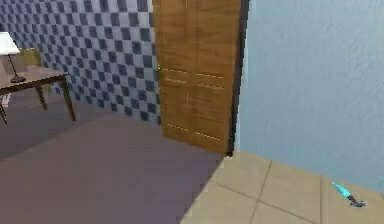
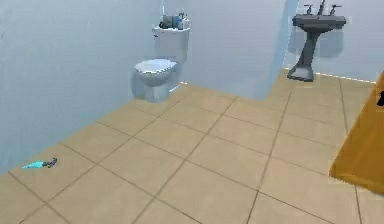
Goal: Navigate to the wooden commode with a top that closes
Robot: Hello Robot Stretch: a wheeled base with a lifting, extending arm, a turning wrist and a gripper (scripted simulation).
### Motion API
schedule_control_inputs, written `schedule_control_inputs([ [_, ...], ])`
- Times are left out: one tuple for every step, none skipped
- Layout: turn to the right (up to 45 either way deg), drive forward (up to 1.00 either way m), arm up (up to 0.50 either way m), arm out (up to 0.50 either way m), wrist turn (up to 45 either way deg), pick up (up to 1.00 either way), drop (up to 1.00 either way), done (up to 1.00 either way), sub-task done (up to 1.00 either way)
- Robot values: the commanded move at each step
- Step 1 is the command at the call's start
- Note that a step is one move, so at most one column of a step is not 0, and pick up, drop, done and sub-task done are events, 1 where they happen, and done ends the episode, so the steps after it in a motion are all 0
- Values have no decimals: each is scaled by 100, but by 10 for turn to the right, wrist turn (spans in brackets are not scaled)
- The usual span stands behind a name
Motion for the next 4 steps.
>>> schedule_control_inputs([
  [450, 0, 0, 0, 0, 0, 0, 0, 0],
  [120, 0, 0, 0, 0, 0, 0, 0, 0],
  [0, 5, 0, 0, 0, 0, 0, 0, 0],
  [-450, 0, 0, 0, 0, 0, 0, 0, 0],
])
